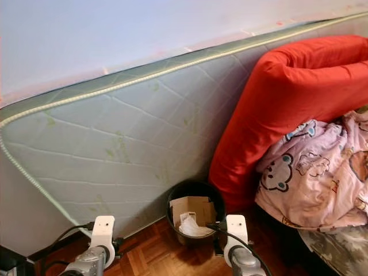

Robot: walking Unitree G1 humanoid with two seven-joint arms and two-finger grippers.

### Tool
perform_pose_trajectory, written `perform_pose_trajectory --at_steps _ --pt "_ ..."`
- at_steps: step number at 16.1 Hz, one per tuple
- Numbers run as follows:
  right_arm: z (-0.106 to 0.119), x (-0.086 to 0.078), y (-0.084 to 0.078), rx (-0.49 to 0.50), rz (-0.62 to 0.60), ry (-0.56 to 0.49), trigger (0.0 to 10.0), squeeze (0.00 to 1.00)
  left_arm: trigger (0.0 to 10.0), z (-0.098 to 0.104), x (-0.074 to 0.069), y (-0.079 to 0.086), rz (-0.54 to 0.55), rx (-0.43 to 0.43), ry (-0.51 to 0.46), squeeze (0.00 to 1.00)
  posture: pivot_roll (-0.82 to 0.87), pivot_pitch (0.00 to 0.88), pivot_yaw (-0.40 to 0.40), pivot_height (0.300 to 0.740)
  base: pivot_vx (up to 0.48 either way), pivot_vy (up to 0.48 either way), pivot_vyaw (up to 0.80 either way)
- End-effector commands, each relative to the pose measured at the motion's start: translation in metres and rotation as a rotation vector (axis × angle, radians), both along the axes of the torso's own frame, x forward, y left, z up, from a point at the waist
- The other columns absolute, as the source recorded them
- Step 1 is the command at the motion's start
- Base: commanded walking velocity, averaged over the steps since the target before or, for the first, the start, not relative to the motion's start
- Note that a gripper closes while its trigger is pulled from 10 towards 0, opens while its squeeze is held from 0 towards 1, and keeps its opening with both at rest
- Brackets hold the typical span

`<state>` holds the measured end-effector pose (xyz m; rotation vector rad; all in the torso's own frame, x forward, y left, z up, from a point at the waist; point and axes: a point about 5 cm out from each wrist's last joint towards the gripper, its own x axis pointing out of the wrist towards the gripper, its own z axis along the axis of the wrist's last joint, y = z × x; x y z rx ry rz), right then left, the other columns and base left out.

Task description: Clean up the room

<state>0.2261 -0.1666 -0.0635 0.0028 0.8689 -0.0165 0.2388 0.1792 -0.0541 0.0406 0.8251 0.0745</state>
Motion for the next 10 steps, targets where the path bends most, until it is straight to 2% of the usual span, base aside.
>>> perform_pose_trajectory --at_steps 1,5,10 --pt "0.0003 0.0004 -0.0026 -0.004 -0.013 0.005 10.0 0.0 10.0 -0.0034 -0.0048 -0.001 -0.012 -0.001 0.019 0.0 -0.06 0.0 -0.022 0.74 0.0 -0.356 0.0" --pt "0.0002 0.0005 -0.0028 -0.007 -0.009 0.013 10.0 0.0 10.0 -0.0032 -0.0043 -0.0012 -0.014 -0.002 0.019 0.0 -0.06 0.0 -0.026 0.74 0.0 -0.359 -0.65" --pt "0.0009 0.0015 -0.0031 -0.016 -0.001 0.007 10.0 0.0 10.0 -0.0031 -0.0042 -0.001 -0.01 0.001 0.019 0.0 -0.06 0.0 -0.027 0.74 0.0 -0.362 0.0"
